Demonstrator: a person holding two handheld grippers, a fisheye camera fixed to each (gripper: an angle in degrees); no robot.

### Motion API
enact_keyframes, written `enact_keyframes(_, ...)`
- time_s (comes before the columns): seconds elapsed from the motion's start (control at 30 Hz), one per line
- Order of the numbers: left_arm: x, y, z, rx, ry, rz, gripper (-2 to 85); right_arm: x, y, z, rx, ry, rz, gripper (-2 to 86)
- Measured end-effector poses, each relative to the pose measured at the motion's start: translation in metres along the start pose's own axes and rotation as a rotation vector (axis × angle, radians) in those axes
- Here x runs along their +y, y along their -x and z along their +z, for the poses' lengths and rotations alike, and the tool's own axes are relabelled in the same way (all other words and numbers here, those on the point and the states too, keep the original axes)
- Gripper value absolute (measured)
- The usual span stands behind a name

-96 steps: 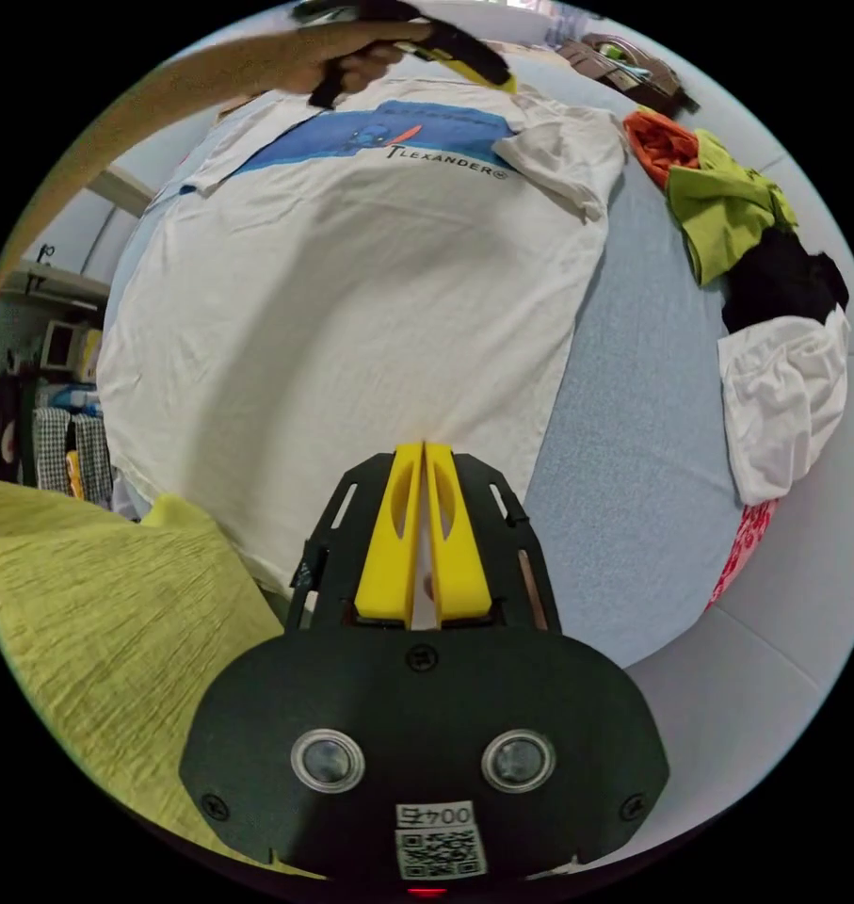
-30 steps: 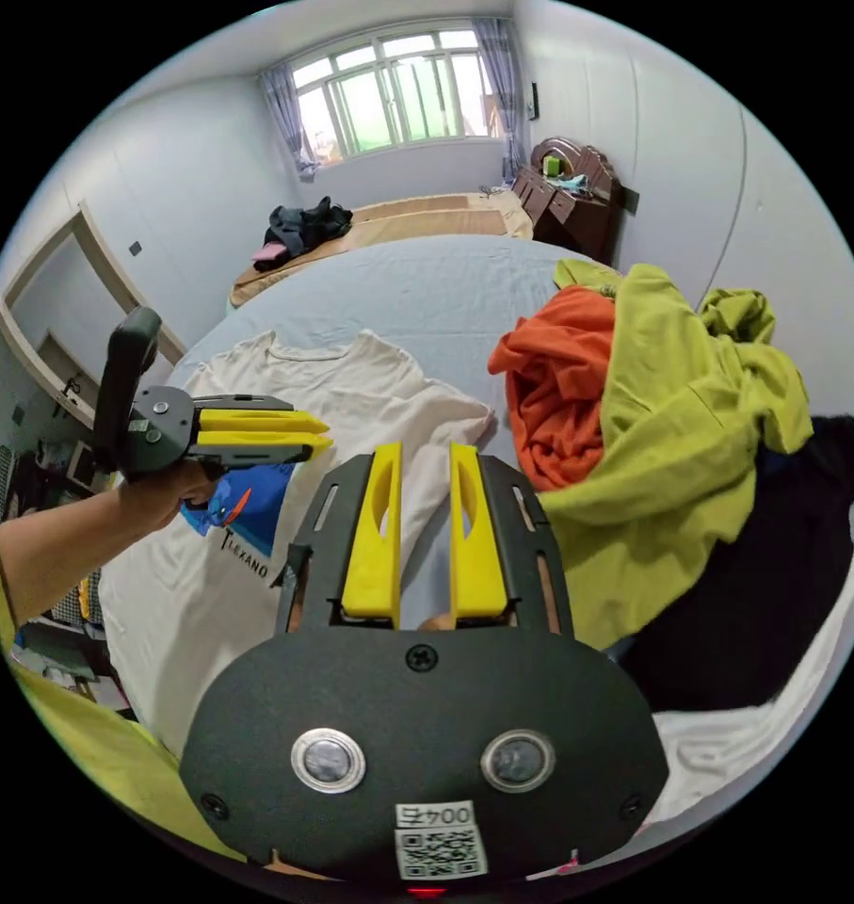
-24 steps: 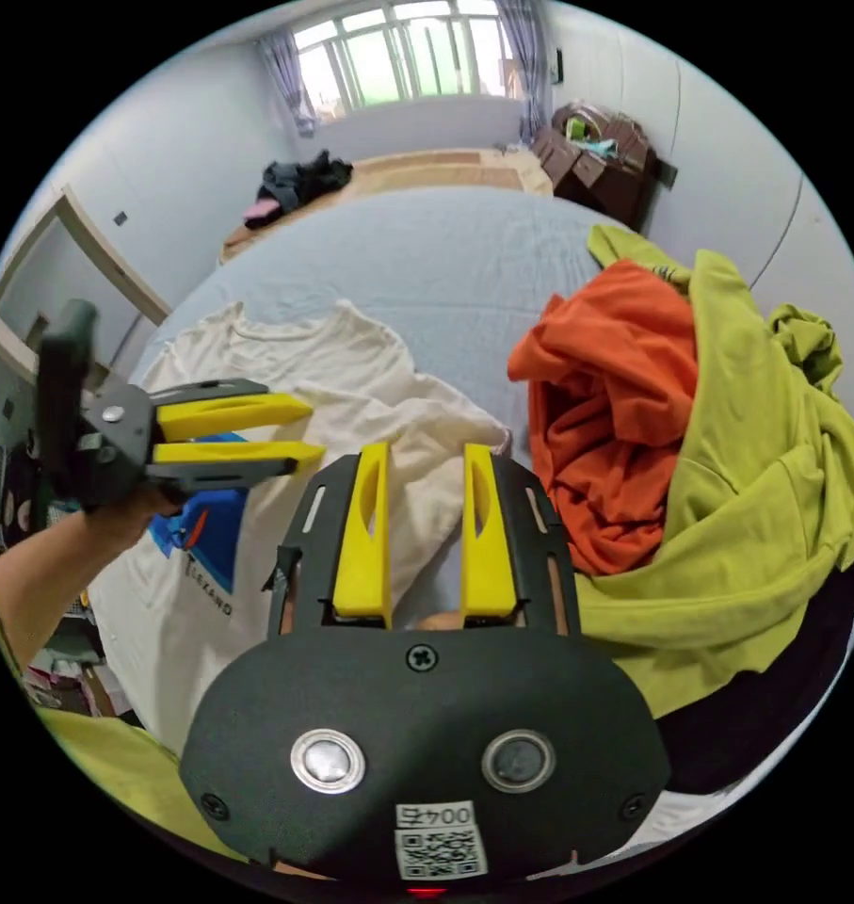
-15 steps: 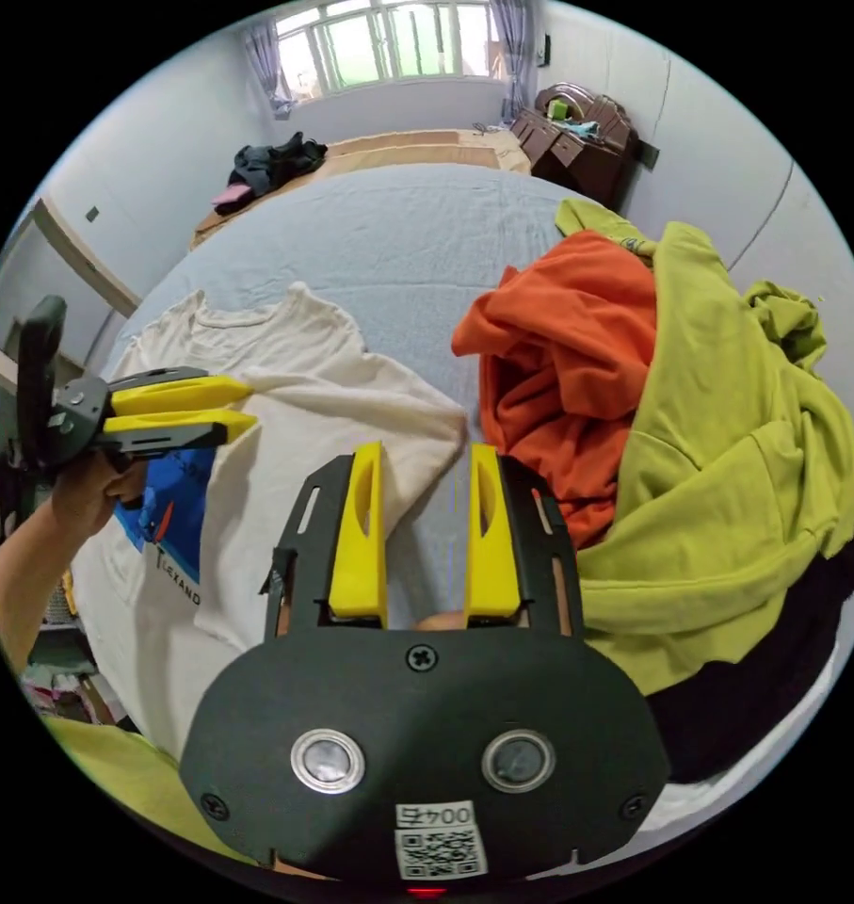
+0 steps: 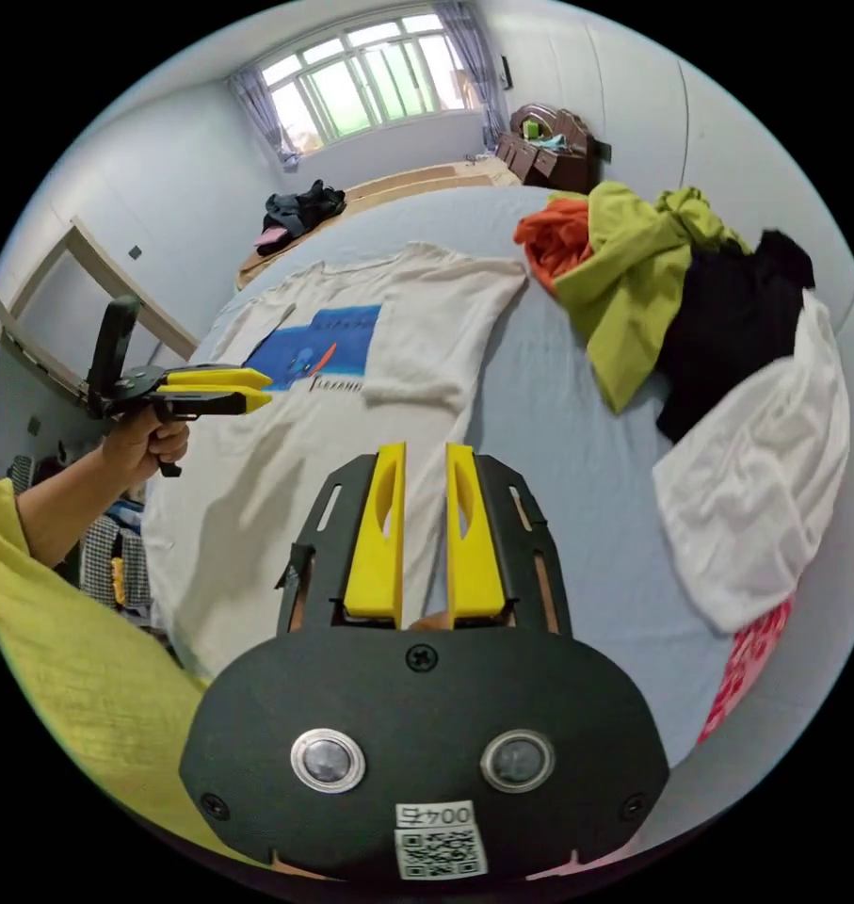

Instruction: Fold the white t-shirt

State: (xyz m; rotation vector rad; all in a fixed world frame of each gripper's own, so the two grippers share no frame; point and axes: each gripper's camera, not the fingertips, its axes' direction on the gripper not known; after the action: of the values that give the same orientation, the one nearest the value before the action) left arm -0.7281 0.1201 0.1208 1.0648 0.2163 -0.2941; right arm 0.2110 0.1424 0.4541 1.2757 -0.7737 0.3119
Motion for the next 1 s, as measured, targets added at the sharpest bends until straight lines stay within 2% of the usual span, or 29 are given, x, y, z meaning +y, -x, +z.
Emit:
enact_keyframes(0.17, 0.084, -0.007, -0.024, -0.048, 0.12, -0.059, 9.9, 0.074, 0.056, -0.005, -0.009, 0.112, 0.059, 6.7)
enact_keyframes(0.3, 0.124, -0.009, -0.028, -0.066, 0.219, -0.055, 9.6, 0.066, 0.063, -0.013, 0.025, 0.05, 0.081, 6.5)
enact_keyframes(0.43, 0.136, -0.012, -0.03, -0.098, 0.214, -0.025, 8.3, 0.004, 0.048, -0.01, 0.016, -0.012, 0.075, 6.4)
enact_keyframes(0.57, 0.136, -0.014, -0.035, -0.11, 0.228, -0.033, 5.9, -0.032, 0.047, 0.026, 0.075, 0.112, 0.078, 8.2)
enact_keyframes(0.63, 0.137, -0.011, -0.038, -0.09, 0.232, -0.062, 4.9, -0.03, 0.043, 0.031, 0.145, 0.152, 0.096, 7.9)
enact_keyframes(0.77, 0.141, -0.014, -0.044, -0.079, 0.237, -0.07, 2.9, -0.008, 0.034, 0.009, 0.128, 0.13, 0.186, 7.8)
enact_keyframes(0.9, 0.146, -0.021, -0.049, -0.101, 0.248, -0.057, 1.7, 0.007, 0.068, -0.016, 0.082, 0.069, 0.145, 6.5)
enact_keyframes(1.0, 0.149, -0.025, -0.054, -0.102, 0.258, -0.055, 1.3, 0.009, 0.105, -0.004, 0.059, 0.112, 0.072, 7.2)
